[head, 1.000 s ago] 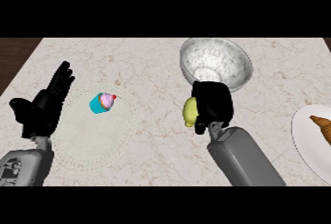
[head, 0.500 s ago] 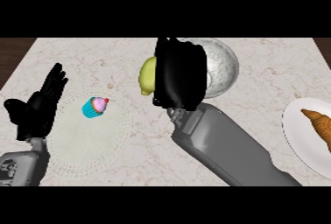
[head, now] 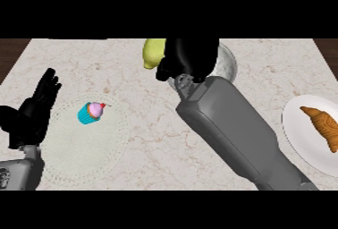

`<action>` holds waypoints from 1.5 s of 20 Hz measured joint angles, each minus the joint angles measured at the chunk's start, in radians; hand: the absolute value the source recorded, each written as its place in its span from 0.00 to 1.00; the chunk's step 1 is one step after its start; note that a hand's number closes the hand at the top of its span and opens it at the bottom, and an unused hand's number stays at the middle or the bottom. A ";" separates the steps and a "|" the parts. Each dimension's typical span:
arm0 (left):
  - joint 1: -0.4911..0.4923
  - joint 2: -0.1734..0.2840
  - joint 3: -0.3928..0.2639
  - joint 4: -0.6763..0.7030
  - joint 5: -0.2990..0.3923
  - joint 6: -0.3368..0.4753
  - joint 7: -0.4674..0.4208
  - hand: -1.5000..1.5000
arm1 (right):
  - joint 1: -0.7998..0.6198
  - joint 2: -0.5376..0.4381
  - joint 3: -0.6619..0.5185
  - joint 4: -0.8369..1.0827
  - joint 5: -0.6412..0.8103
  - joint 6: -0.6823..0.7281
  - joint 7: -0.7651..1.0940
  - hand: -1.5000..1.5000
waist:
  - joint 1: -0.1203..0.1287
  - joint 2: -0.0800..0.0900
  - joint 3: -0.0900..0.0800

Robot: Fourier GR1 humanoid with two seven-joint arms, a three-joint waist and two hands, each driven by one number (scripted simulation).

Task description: Pick the lemon from the plate and place it in the bowl

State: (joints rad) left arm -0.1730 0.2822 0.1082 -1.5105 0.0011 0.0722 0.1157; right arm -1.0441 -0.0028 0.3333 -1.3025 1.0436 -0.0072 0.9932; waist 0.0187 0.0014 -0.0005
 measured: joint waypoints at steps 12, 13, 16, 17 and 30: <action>0.007 -0.008 0.007 -0.022 -0.008 -0.008 0.009 0.50 | 0.008 -0.093 -0.229 0.369 -0.090 -0.254 -0.378 1.00 | -0.001 0.004 0.001; 0.014 -0.009 0.009 -0.031 -0.006 -0.010 0.012 0.50 | 0.018 -0.099 -0.241 0.398 -0.097 -0.274 -0.413 1.00 | 0.000 0.004 0.001; 0.004 -0.012 0.009 -0.030 -0.005 -0.016 0.022 0.50 | -0.012 -0.113 -0.289 0.516 -0.114 -0.333 -0.503 1.00 | 0.003 0.006 0.001; -0.003 -0.012 0.009 -0.031 -0.007 -0.014 0.023 0.50 | -0.014 -0.132 -0.285 0.557 -0.101 -0.301 -0.490 1.00 | 0.005 0.008 0.000; 0.016 -0.033 -0.001 -0.033 -0.025 -0.010 0.008 0.50 | -0.017 -0.199 -0.488 0.808 -0.293 -0.215 -0.726 0.00 | 0.008 0.010 0.002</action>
State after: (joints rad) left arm -0.1575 0.2492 0.1068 -1.5431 -0.0242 0.0622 0.1237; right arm -1.0614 -0.2016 -0.1543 -0.4949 0.7506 -0.2225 0.2671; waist 0.0272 0.0117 0.0012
